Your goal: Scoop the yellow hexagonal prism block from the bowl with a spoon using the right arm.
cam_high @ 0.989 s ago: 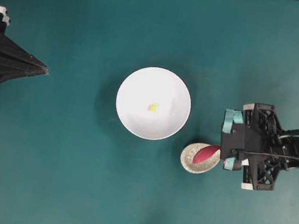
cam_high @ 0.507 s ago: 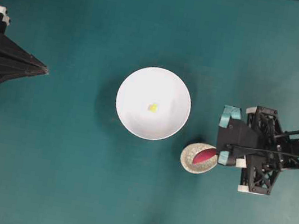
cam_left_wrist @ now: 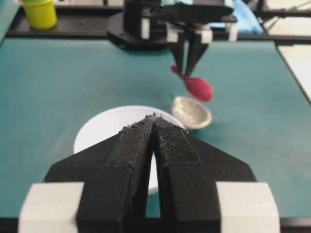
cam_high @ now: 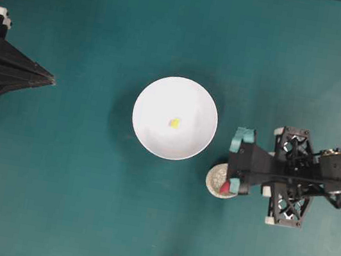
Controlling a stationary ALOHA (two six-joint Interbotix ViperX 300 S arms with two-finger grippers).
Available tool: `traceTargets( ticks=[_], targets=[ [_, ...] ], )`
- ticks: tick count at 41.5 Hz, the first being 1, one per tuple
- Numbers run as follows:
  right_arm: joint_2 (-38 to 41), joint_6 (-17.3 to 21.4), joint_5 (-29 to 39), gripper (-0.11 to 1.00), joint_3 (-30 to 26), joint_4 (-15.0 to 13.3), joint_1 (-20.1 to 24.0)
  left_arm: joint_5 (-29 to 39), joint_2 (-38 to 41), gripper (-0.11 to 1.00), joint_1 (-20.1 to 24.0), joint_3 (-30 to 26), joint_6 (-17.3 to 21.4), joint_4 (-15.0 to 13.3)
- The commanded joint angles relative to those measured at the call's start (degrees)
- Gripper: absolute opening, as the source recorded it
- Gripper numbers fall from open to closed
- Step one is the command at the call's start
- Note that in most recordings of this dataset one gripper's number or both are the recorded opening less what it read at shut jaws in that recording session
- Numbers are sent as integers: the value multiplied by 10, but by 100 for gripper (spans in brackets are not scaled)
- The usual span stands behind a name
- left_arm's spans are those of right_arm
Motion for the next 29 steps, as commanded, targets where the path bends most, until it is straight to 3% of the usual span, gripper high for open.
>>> traceTargets(
  ticks=[1, 29],
  targets=[
    [0, -14, 7, 11, -21, 15, -1, -4, 5, 0, -1, -7, 1, 2],
    [47, -26, 11, 11, -25, 18, -11, -3, 5, 0, -1, -6, 2, 2]
  ],
)
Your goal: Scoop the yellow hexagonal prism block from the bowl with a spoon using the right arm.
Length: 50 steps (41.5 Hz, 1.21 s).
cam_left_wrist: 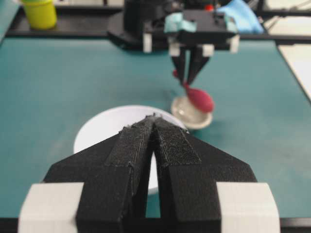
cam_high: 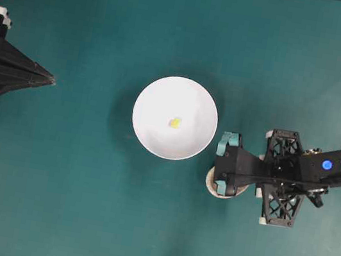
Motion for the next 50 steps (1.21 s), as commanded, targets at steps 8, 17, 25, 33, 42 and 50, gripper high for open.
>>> traceTargets(
  ticks=[8, 17, 25, 33, 42, 50],
  targets=[
    [-5, 0, -4, 11, -6, 2, -5, -3, 4, 0, -1, -7, 1, 2],
    [-5, 0, -4, 11, -7, 1, -10, -3, 4, 0, -4, -6, 1, 2],
    [-4, 0, -4, 11, -7, 0, -11, -3, 4, 0, -6, -6, 1, 2],
    [-5, -1, -8, 11, -7, -1, -11, -3, 4, 0, -6, -5, 1, 2],
    [-6, -1, -11, 37, -4, -5, -11, -3, 4, 0, -7, -5, 1, 2],
    [-21, -1, -18, 55, 14, -29, -11, -3, 4, 0, -6, -5, 0, 2]
  ],
)
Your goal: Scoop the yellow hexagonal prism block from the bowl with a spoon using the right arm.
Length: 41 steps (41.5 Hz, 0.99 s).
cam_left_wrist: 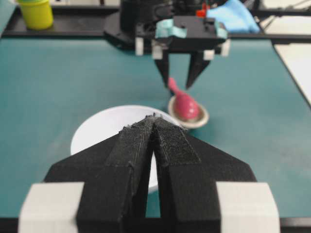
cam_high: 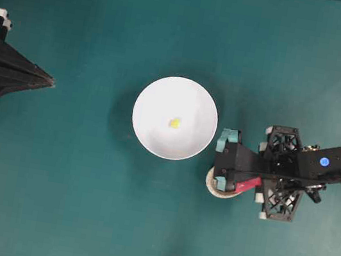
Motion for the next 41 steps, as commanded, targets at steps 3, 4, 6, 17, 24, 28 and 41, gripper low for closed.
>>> traceTargets(
  ticks=[3, 4, 6, 17, 24, 28, 41],
  targets=[
    [-30, 4, -21, 54, 9, -9, -1, -3, 5, 0, -1, -6, -1, 2],
    [-34, 4, -28, 54, 11, -9, -1, -3, 5, 0, -1, -6, -2, 2],
    [-40, 7, -39, 54, 15, -9, -1, -3, 5, 0, -1, -7, -2, 2],
    [-47, 35, -67, 54, 21, 3, -1, -3, 5, 0, -1, -6, -7, 2],
    [-47, 48, -98, 54, 38, 4, 8, -2, 5, 0, -2, -6, -7, 2],
    [-47, 53, -124, 54, 50, 5, 13, 1, 5, 0, -1, -6, -7, 2],
    [-47, 65, -158, 54, 77, -25, 13, 0, 5, 0, -1, -5, -6, 2]
  ],
)
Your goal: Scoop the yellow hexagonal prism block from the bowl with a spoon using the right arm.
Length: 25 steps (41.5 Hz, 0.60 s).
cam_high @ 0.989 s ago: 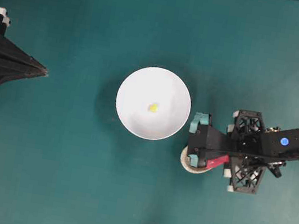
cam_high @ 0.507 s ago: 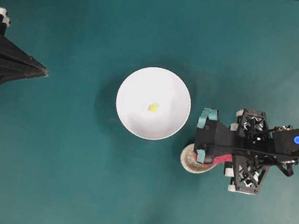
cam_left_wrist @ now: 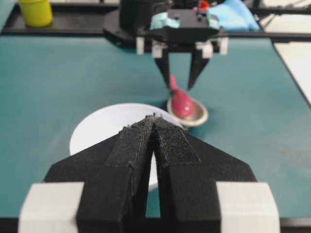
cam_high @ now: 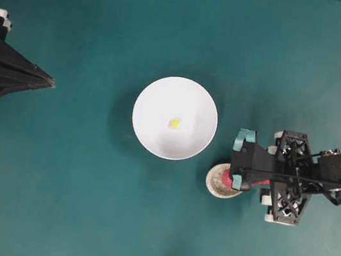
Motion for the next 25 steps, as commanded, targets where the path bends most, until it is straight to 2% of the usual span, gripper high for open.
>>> traceTargets(
  ticks=[1, 10, 17, 25],
  targets=[
    [-13, 5, -6, 54, -2, -17, 1, -4, 4, 0, -1, -6, 0, 2],
    [-13, 34, -10, 48, 3, -61, -2, -4, 4, 0, -2, -5, 0, 2],
    [-13, 53, -15, 47, 4, -68, -2, -3, 4, 0, -2, -5, 1, 2],
    [-13, 54, -14, 45, 0, -71, -2, -2, 4, 0, -1, -6, 3, 2]
  ],
)
